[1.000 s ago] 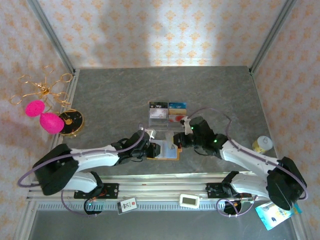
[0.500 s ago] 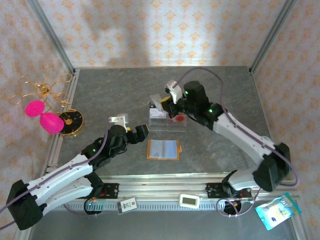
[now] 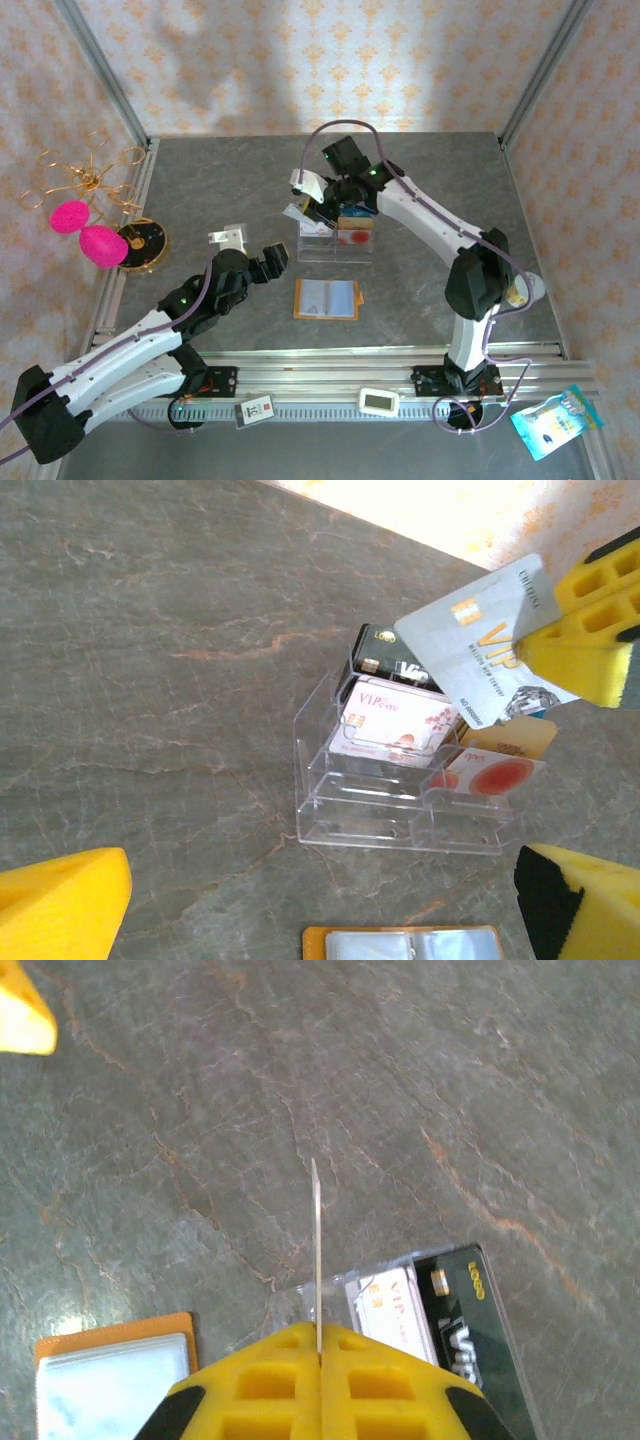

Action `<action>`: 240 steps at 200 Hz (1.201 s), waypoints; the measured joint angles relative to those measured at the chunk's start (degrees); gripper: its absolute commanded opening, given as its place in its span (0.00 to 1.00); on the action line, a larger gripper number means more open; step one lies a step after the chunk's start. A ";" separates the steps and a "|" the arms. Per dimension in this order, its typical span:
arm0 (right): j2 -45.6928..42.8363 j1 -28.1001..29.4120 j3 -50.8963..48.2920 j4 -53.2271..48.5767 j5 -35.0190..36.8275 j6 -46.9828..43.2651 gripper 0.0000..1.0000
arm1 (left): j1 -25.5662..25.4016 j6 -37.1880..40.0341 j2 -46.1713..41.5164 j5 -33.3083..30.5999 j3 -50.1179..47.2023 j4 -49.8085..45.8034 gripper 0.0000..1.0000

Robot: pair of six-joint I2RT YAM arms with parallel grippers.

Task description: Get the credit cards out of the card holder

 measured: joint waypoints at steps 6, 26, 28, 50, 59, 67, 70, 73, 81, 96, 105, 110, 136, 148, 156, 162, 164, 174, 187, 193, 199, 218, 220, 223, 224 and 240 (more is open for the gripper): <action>0.83 0.00 1.07 -1.25 -0.28 -1.51 0.00 | 0.17 0.48 0.22 -0.24 0.22 0.04 0.99; 2.36 0.00 2.01 -4.48 -0.57 -5.79 0.00 | 0.37 2.01 1.31 -1.44 0.57 0.20 0.99; 2.47 0.00 2.01 -4.85 -0.59 -6.16 0.00 | 0.48 2.23 1.42 -1.53 0.59 0.20 0.99; 2.86 0.00 1.77 -7.82 -0.52 -10.08 0.00 | 0.74 3.48 3.13 -2.62 1.01 0.22 0.99; 2.86 0.00 1.66 -8.52 -0.50 -11.52 0.00 | 1.01 4.09 3.98 -2.82 1.42 0.26 0.99; 2.86 0.00 1.53 -8.90 -0.44 -12.59 0.00 | 1.07 4.52 4.79 -3.04 1.90 0.28 0.99; 2.86 0.00 1.49 -9.07 -0.35 -12.98 0.00 | 1.11 4.72 5.07 -3.15 2.10 0.31 0.99; 2.86 0.00 1.42 -9.27 -0.31 -13.51 0.00 | 1.11 4.87 5.35 -3.26 2.29 0.35 0.99; 2.86 0.00 1.29 -9.75 -0.13 -14.53 0.00 | 1.11 5.29 6.03 -3.58 2.73 0.42 0.99; 3.32 0.00 1.29 -10.56 0.15 -16.26 0.00 | 1.36 5.95 7.23 -4.00 3.34 0.61 0.99; 3.87 0.00 1.29 -10.88 0.37 -17.09 0.00 | 1.42 6.19 7.98 -4.11 3.58 0.70 0.99; 4.35 0.00 1.31 -11.13 0.52 -17.55 0.00 | 1.51 6.36 8.39 -4.13 3.69 0.79 0.99; 7.30 0.00 1.29 -12.15 1.38 -19.12 0.00 | 1.99 6.80 9.90 -4.22 3.80 0.98 0.99; 8.24 0.00 1.20 -12.31 1.60 -19.61 0.00 | 2.25 6.99 10.40 -4.22 3.80 1.27 0.99; 8.44 0.00 1.01 -12.26 1.73 -19.63 0.00 | 2.27 7.02 10.71 -4.20 3.80 1.42 0.99; 8.44 0.00 0.85 -12.26 1.97 -19.63 0.00 | 2.51 7.06 10.93 -4.20 3.80 1.53 0.99; 8.46 0.00 0.81 -12.26 2.03 -19.63 0.00 | 2.54 7.06 11.02 -4.20 3.80 1.55 0.99; 8.46 0.00 0.68 -12.15 2.36 -19.63 0.00 | 2.60 7.23 11.34 -4.17 3.80 1.73 0.99; 8.61 0.00 0.66 -11.96 2.99 -19.63 0.00 | 2.71 7.26 11.69 -4.11 3.80 1.75 0.99; 8.79 0.00 0.66 -11.87 3.34 -19.61 0.00 | 2.84 7.28 11.85 -3.96 3.80 1.81 0.99; 8.98 0.00 0.66 -11.78 3.61 -19.61 0.00 | 2.86 7.28 11.98 -3.98 3.80 1.86 0.99; 9.97 0.00 0.55 -11.30 4.68 -19.58 0.00 | 2.95 7.39 12.17 -3.96 3.80 2.05 0.99; 10.10 0.00 0.55 -11.23 4.81 -19.58 0.00 | 2.99 7.39 12.17 -3.96 3.82 2.08 0.99; 10.29 0.00 0.55 -11.17 4.94 -19.58 0.00 | 2.99 7.41 12.17 -3.96 3.82 2.10 0.99; 10.40 0.00 0.55 -11.13 4.96 -19.58 0.00 | 2.99 7.39 12.17 -3.96 3.82 2.10 0.99; 11.43 0.00 0.55 -10.75 5.49 -19.58 0.00 | 2.99 7.41 12.17 -3.85 3.82 2.16 0.99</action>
